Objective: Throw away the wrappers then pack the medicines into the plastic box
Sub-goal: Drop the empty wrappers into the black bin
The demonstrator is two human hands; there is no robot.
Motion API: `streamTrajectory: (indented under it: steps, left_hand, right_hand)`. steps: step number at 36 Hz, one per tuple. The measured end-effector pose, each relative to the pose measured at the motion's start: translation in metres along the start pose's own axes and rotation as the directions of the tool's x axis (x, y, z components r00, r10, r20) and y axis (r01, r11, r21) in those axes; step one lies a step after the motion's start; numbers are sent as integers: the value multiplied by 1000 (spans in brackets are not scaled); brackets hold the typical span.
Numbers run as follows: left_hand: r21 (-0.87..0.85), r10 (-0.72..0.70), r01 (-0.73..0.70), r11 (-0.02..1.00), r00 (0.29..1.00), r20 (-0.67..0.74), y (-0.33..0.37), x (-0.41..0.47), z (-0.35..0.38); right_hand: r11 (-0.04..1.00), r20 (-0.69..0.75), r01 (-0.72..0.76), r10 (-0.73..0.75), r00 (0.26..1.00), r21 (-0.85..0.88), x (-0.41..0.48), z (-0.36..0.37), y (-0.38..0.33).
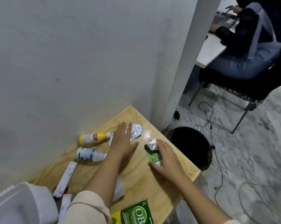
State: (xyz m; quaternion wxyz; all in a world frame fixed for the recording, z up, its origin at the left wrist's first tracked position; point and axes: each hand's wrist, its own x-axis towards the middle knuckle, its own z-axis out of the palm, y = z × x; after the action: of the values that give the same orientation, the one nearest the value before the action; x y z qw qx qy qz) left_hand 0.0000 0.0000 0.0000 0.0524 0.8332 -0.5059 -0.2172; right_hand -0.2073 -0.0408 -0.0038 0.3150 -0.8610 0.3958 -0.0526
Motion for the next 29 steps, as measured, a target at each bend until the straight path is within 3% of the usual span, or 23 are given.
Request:
streamTrajectory:
  steps: [8,12,20,29]
  left_hand:
    - [-25,44,-46,999,996,-74,-8,9,5]
    - [1,100,-101,995,982,-161,-10,11,6]
    - [-31,115,-124,992,974,-194,-8,9,3]
    - [-212,119,-166,963,968,-219,15,10,-10]
  right_hand:
    - [997,-169,54,-44,985,54,17,9,-1]
    - [996,-204,45,-30,978,72,21,13,2]
    - [982,-256,71,-24,966,175,23,13,3]
    - [942,-307,37,71,949,334,20,-19,14]
